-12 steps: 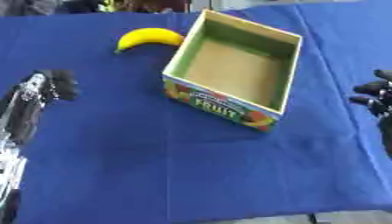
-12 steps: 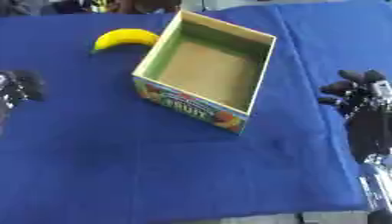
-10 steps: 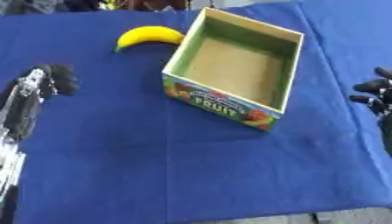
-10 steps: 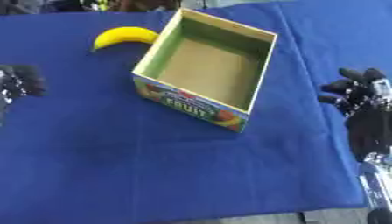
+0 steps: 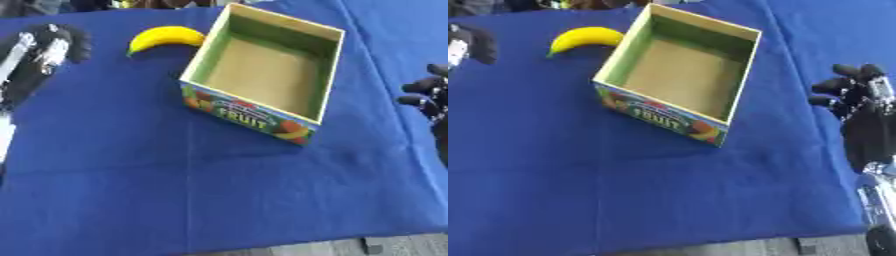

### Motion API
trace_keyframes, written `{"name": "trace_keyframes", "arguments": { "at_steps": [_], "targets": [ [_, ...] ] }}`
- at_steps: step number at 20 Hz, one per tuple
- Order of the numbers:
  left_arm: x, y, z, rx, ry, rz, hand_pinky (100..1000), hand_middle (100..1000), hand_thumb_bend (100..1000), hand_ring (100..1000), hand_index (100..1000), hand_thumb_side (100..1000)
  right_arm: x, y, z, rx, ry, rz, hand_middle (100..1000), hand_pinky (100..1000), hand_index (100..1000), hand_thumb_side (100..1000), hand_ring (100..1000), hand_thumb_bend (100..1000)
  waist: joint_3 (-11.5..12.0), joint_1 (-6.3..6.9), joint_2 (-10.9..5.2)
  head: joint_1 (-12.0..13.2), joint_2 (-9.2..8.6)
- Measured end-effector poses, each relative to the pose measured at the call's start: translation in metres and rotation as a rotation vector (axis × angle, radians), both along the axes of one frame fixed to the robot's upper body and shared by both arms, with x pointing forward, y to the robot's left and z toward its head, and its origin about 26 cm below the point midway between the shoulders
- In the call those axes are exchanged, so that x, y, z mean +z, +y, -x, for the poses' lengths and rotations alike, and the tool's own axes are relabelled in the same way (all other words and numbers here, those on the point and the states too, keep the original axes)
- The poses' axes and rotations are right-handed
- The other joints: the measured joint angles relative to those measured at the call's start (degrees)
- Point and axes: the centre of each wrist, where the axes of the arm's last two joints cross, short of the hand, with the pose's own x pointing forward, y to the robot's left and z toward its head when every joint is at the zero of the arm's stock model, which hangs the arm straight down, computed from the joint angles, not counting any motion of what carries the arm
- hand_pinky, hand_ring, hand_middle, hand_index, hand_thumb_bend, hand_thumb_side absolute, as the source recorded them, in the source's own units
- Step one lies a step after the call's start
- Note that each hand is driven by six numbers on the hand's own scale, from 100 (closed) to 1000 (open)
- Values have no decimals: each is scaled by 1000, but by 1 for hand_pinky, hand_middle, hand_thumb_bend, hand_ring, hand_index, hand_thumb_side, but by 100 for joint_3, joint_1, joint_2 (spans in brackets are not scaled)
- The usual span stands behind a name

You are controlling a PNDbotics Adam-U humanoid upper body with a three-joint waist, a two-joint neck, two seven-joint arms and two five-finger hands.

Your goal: Pick up objects on the table and place them in the box.

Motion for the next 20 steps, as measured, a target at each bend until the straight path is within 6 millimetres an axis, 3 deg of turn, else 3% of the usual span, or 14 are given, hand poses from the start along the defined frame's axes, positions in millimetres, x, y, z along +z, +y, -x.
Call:
{"name": "trace_keyframes", "arguments": {
  "at_steps": [1,3,4,6,7,10,15,20],
  "targets": [
    [5,1,-6,13,-11,-43,663,580,189,627,735,619,0,0,0,1,0,0,547,635,757,808,669,100,-11,1,-1,2,0],
    [14,3,-19,38,-22,-134,665,584,202,629,742,586,0,1,0,5,3,2,547,635,757,808,669,100,-39,2,-3,24,0],
    [19,4,-26,50,-27,-182,675,593,253,639,749,507,-1,2,0,9,5,3,547,635,757,809,669,100,-62,2,-6,39,0],
    [30,4,-41,77,-39,-286,675,593,253,639,749,507,-1,2,0,14,7,6,547,635,757,809,669,100,-118,2,-24,56,0],
    [31,4,-47,90,-42,-332,683,601,350,647,753,430,-1,3,0,17,8,7,546,635,757,809,669,100,-129,3,-30,67,0],
    [39,5,-70,163,-43,-480,683,599,383,645,749,396,-2,5,0,34,11,13,546,635,758,809,670,100,-254,1,-32,148,-3],
    [14,0,-103,266,4,-602,689,590,375,656,747,390,3,12,-3,76,2,31,545,635,758,808,670,100,-494,44,14,338,-69],
    [-7,-8,-118,320,-8,-613,678,568,334,637,731,364,7,17,-6,111,-7,48,544,634,758,808,670,100,-714,78,142,501,-172]
  ]
}}
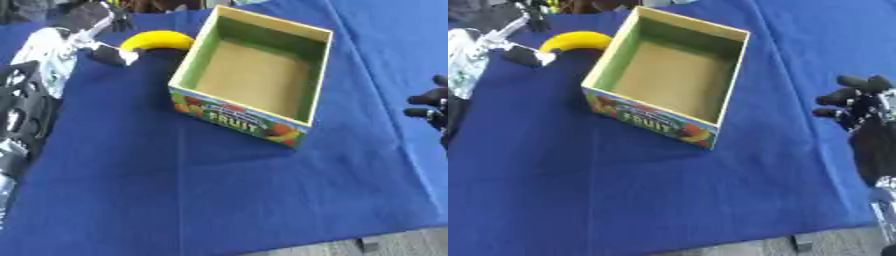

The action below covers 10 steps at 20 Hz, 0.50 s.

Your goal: Pick up objects on the table and place them in the box.

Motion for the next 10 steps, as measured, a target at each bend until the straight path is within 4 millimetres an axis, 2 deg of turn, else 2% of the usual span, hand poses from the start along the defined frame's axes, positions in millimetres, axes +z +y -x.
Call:
{"name": "trace_keyframes", "arguments": {
  "at_steps": [5,10],
  "targets": [
    [0,-3,-2,-7,-68,13,678,564,301,631,729,321,1,1,-1,7,-4,3,544,634,758,808,670,100,-56,0,50,48,-38],
    [0,-3,-2,-2,-103,34,700,618,281,680,753,350,2,1,-1,8,-6,3,544,634,758,808,670,100,-41,9,67,51,-40]
  ]
}}
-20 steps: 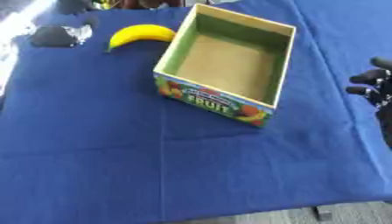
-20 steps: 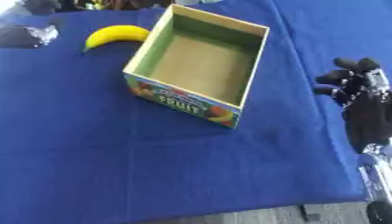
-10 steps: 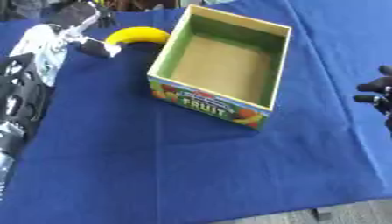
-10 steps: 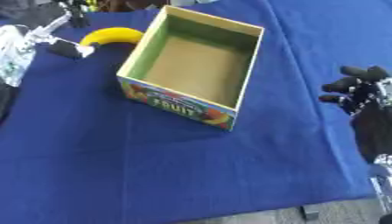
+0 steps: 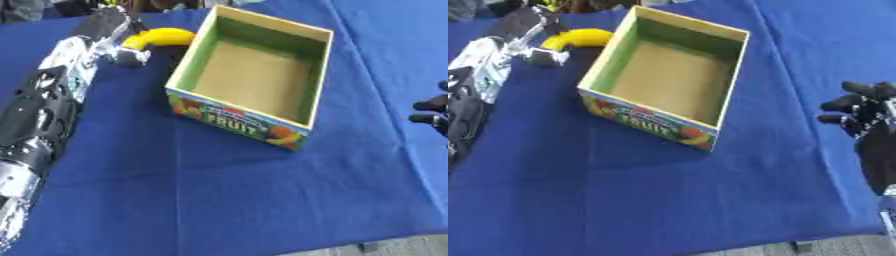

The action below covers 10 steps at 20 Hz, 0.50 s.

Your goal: Pick up objects on the table and place them in the box.

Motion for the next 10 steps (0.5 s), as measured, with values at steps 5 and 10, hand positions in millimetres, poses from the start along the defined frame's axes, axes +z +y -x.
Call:
{"name": "trace_keyframes", "arguments": {
  "at_steps": [5,10],
  "targets": [
    [-1,1,0,-1,20,20,712,656,256,704,757,364,0,0,0,0,0,0,544,634,759,807,670,100,-15,3,6,0,-22],
    [-3,1,0,-3,61,23,712,669,249,707,758,371,0,0,0,0,-1,0,543,634,759,806,671,100,-54,-2,43,0,-43]
  ]
}}
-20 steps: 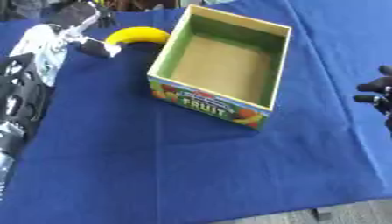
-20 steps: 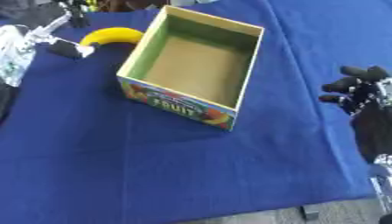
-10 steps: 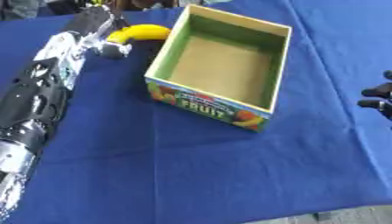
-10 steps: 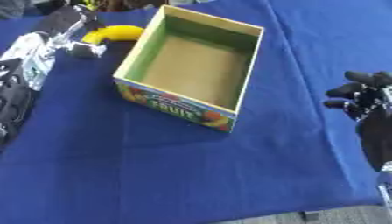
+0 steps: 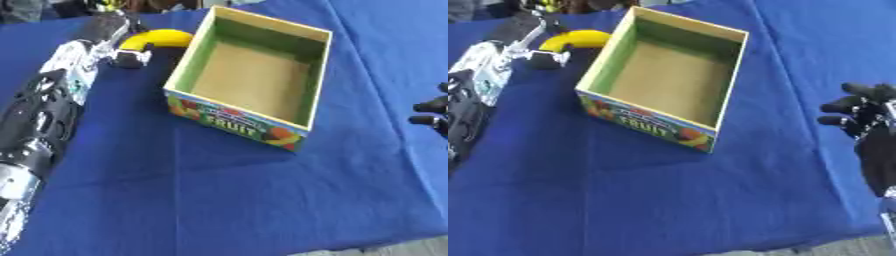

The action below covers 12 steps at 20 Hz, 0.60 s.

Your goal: Pick up objects on the table and place them in the box.

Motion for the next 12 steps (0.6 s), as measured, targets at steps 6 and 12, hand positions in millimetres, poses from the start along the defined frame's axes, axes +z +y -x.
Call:
{"name": "trace_keyframes", "arguments": {
  "at_steps": [6,12],
  "targets": [
    [0,0,0,2,17,0,624,551,181,578,703,278,0,0,0,0,-2,0,543,634,759,807,671,100,-9,-20,0,-1,-1],
    [1,0,0,8,26,-1,492,414,100,426,586,128,0,0,0,0,-2,0,543,634,760,806,672,100,29,-29,-12,-8,-1]
  ]
}}
